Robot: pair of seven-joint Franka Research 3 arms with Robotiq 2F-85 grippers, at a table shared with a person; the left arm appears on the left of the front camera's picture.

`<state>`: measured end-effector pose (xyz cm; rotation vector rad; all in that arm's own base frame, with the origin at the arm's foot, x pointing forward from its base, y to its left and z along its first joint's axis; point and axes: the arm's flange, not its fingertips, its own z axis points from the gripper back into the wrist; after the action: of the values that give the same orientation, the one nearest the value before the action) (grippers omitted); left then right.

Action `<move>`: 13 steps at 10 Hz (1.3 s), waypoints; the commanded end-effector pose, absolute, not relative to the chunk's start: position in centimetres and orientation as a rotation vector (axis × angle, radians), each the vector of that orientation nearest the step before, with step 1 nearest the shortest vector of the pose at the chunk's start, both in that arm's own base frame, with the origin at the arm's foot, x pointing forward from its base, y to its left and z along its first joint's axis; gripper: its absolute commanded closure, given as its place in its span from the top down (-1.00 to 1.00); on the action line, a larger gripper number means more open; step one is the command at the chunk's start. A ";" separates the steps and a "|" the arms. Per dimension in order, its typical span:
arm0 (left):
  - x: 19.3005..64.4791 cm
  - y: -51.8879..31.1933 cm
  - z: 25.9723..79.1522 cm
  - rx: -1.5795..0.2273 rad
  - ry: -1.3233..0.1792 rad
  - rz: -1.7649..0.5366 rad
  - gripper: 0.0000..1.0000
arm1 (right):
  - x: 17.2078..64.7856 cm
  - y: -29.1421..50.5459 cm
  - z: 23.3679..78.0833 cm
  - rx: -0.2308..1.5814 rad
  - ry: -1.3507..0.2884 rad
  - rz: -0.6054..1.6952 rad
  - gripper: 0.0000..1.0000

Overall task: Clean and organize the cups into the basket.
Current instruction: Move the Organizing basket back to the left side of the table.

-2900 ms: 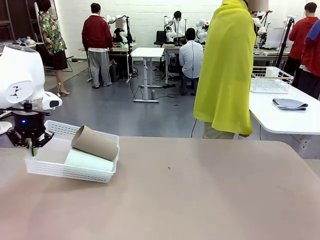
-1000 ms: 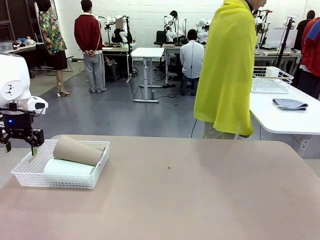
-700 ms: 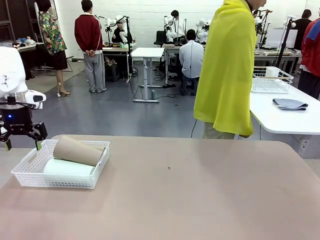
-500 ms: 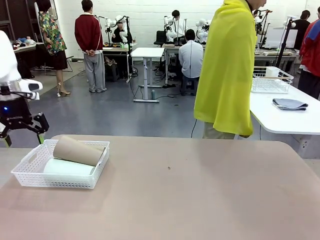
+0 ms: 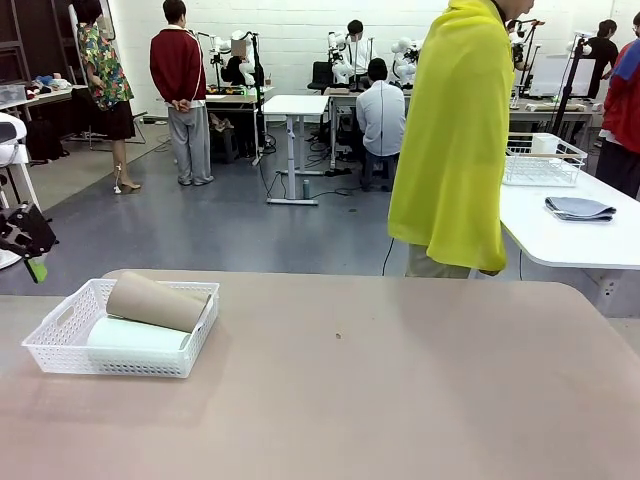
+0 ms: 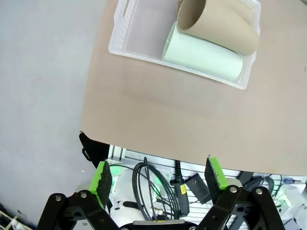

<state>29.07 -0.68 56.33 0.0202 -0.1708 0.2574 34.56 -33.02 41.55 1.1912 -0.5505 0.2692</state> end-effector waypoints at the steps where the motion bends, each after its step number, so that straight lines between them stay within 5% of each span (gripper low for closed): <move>1: 29.8 0.2 56.4 -0.001 -0.145 0.258 1.00 | 34.3 -32.7 41.4 1.178 -0.566 0.278 1.00; 5: 29.4 -0.4 56.1 0.014 -0.161 0.264 1.00 | 34.3 -32.7 41.4 1.178 -0.566 0.278 1.00; 6: 32.8 3.0 56.9 -0.265 0.073 0.237 1.00 | 34.3 -32.7 41.4 1.178 -0.566 0.278 1.00; 8: 35.9 10.6 56.3 -0.685 0.236 0.237 1.00 | 34.3 -32.7 41.4 1.178 -0.566 0.278 1.00; 13: 32.4 26.5 53.2 -1.277 0.106 0.247 1.00 | 34.3 -32.7 41.4 1.178 -0.566 0.278 1.00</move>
<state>32.02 24.63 52.81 -1.1640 0.1006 0.2596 34.47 -33.04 41.47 1.1914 -0.5518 0.2664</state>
